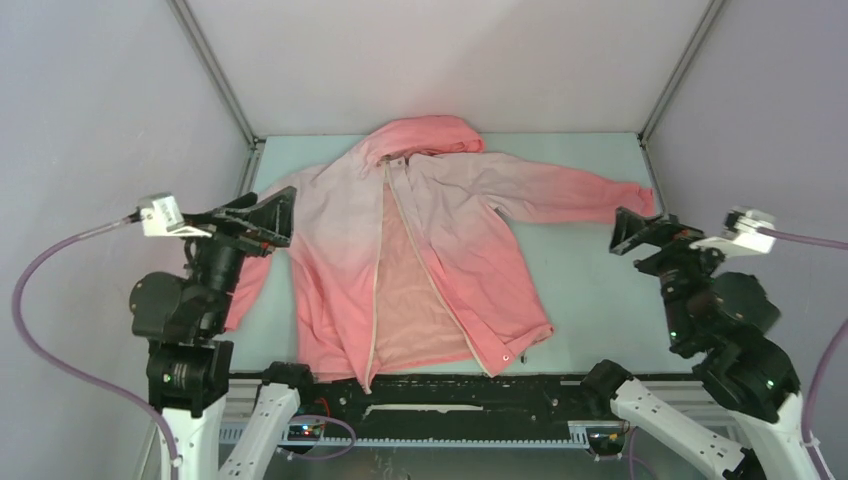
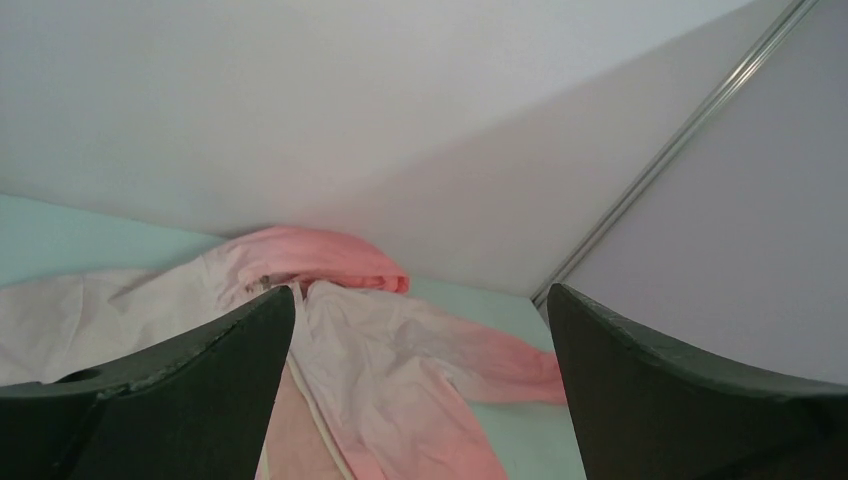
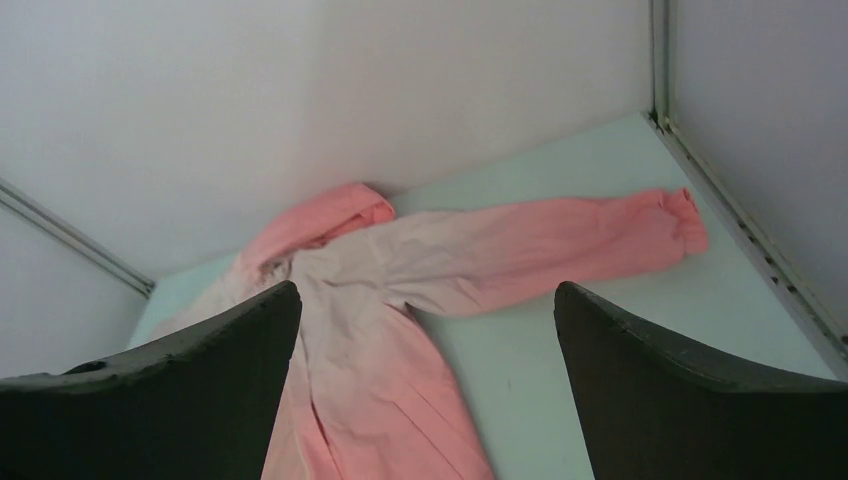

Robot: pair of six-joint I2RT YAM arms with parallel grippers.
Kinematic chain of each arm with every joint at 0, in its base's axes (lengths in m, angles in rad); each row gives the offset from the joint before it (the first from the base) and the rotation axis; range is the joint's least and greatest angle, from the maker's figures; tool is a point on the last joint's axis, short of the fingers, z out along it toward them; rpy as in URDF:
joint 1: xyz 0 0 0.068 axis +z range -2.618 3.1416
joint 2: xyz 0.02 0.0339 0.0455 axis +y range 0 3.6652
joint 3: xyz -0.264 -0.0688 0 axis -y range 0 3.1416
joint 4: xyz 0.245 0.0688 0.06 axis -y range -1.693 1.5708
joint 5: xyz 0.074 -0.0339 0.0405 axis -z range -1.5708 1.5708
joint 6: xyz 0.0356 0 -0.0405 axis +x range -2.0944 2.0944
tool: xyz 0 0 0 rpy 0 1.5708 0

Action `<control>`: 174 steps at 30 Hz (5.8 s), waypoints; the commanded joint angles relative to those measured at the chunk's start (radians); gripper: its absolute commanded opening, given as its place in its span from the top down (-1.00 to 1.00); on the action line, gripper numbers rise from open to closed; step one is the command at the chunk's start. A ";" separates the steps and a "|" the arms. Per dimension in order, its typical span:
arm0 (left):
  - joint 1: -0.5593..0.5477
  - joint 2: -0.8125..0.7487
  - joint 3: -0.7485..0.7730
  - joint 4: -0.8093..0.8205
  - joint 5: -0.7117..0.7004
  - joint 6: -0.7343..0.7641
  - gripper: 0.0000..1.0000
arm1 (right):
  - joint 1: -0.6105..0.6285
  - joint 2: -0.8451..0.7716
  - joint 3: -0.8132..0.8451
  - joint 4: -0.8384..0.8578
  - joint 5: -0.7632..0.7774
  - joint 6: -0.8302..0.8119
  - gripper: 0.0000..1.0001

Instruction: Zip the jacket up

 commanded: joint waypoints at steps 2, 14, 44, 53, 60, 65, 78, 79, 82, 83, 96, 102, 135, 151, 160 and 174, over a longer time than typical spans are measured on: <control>0.009 0.053 -0.097 0.038 0.095 -0.028 -0.99 | -0.002 0.076 -0.075 -0.043 0.016 0.063 -0.99; -0.033 0.234 -0.420 0.247 0.366 -0.224 -0.99 | -0.045 0.192 -0.334 0.066 -0.533 0.093 -0.99; -0.955 0.924 -0.598 0.463 -0.243 -1.022 -0.25 | -0.087 0.344 -0.582 0.202 -0.924 0.201 -0.99; -0.939 1.058 -0.567 0.657 -0.135 -1.017 -0.13 | -0.087 0.357 -0.590 0.195 -0.926 0.217 -0.99; -0.900 1.051 -0.577 0.720 -0.137 -0.929 0.19 | -0.088 0.343 -0.605 0.195 -0.940 0.224 -0.99; -0.827 0.999 -0.606 0.800 -0.115 -0.822 0.56 | -0.082 0.341 -0.650 0.274 -1.026 0.252 -0.94; -0.738 0.954 -0.534 0.765 -0.042 -0.634 0.91 | 0.051 0.491 -0.721 0.524 -1.136 0.306 -0.68; -0.731 0.948 -0.527 0.755 -0.040 -0.620 0.91 | 0.058 0.517 -0.720 0.544 -1.140 0.296 -0.64; -0.722 0.929 -0.513 0.717 -0.050 -0.590 0.92 | 0.071 0.577 -0.703 0.547 -1.134 0.253 -0.50; -0.719 0.921 -0.508 0.703 -0.053 -0.579 0.92 | 0.073 0.595 -0.693 0.539 -1.134 0.231 -0.45; -0.705 0.861 -0.474 0.626 -0.075 -0.511 0.95 | 0.189 0.634 -0.591 0.517 -0.865 0.123 -0.62; -0.704 0.836 -0.470 0.614 -0.074 -0.503 0.94 | 0.213 0.656 -0.590 0.593 -0.683 0.216 -0.67; -0.653 0.801 -0.475 0.621 0.015 -0.454 0.65 | 0.313 0.894 -0.549 0.789 -0.659 0.260 0.28; -0.633 0.625 -0.834 0.778 0.258 -0.413 -0.59 | 0.036 0.936 -0.654 1.083 -1.256 0.301 1.00; -0.633 0.788 -0.736 0.763 0.411 -0.277 -0.18 | -0.044 0.935 -0.704 1.181 -1.390 0.348 1.00; -0.633 0.745 -0.686 0.763 0.433 -0.324 1.00 | -0.002 0.651 -0.688 0.690 -1.117 0.239 -0.08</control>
